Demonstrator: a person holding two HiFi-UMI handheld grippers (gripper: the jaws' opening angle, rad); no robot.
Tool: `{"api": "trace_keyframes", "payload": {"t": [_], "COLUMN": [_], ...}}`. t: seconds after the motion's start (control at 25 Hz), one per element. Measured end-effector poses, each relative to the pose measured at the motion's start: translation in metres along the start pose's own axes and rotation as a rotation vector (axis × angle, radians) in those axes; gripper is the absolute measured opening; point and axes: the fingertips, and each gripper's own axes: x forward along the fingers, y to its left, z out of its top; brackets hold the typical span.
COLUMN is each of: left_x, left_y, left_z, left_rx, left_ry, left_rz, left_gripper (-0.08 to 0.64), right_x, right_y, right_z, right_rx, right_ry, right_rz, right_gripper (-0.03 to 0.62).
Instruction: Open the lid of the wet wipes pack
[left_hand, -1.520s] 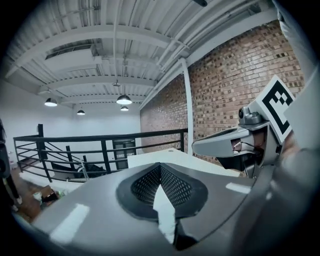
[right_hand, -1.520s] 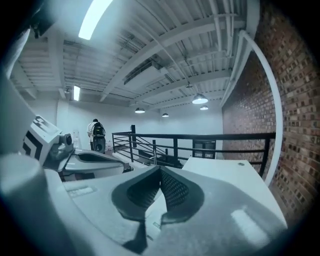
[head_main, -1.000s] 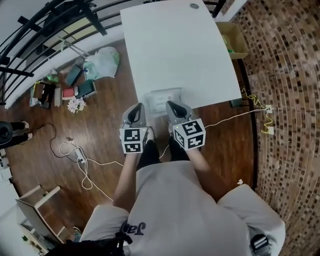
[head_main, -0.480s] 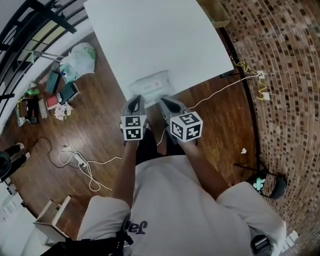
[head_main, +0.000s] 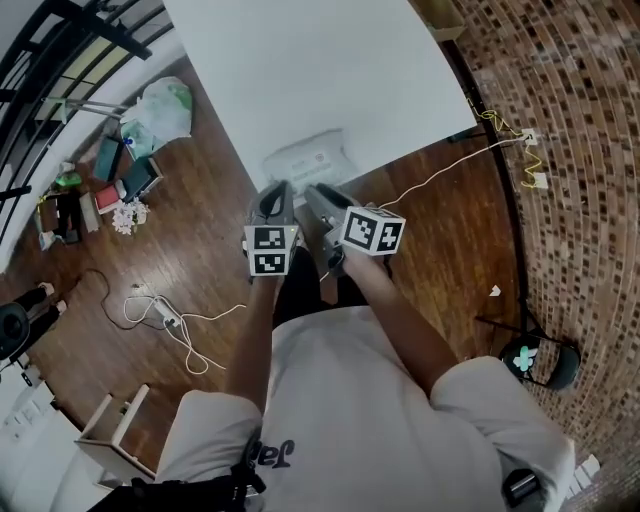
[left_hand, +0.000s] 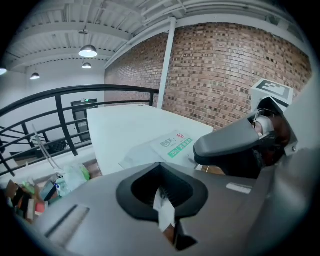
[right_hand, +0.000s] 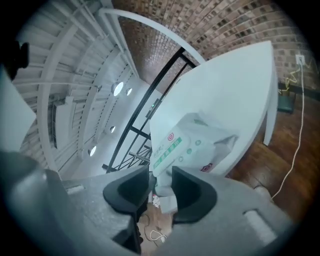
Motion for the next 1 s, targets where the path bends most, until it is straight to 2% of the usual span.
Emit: {"api": "trace_keyframes", "payload": {"t": [0.2, 0.44, 0.52, 0.64, 0.76, 0.88, 1.0], "left_x": [-0.001, 0.000, 0.000, 0.001, 0.002, 0.002, 0.002], "left_y": [-0.002, 0.001, 0.000, -0.002, -0.003, -0.001, 0.000], "left_z": [0.000, 0.000, -0.001, -0.005, -0.009, -0.008, -0.008], "left_rx": [0.020, 0.041, 0.049, 0.055, 0.057, 0.056, 0.052], "left_ry": [0.008, 0.004, 0.007, 0.020, 0.028, 0.030, 0.035], "left_rz": [-0.011, 0.006, 0.009, 0.011, 0.018, 0.026, 0.035], "left_gripper": [0.015, 0.015, 0.015, 0.015, 0.015, 0.015, 0.015], "right_x": [0.005, 0.010, 0.009, 0.007, 0.005, 0.006, 0.004], "right_y": [-0.007, -0.009, -0.006, -0.007, -0.008, 0.001, 0.020], "right_z": [-0.001, 0.002, 0.003, 0.003, 0.002, 0.007, 0.019], "right_rx": [0.088, 0.166, 0.150, 0.109, 0.108, 0.092, 0.037], "right_ry": [-0.015, -0.015, 0.007, 0.041, 0.048, 0.035, 0.012], "right_rz": [-0.021, -0.042, -0.048, -0.080, -0.080, -0.033, 0.038], "right_gripper": [0.129, 0.091, 0.051, 0.036, 0.011, 0.005, 0.003]}}
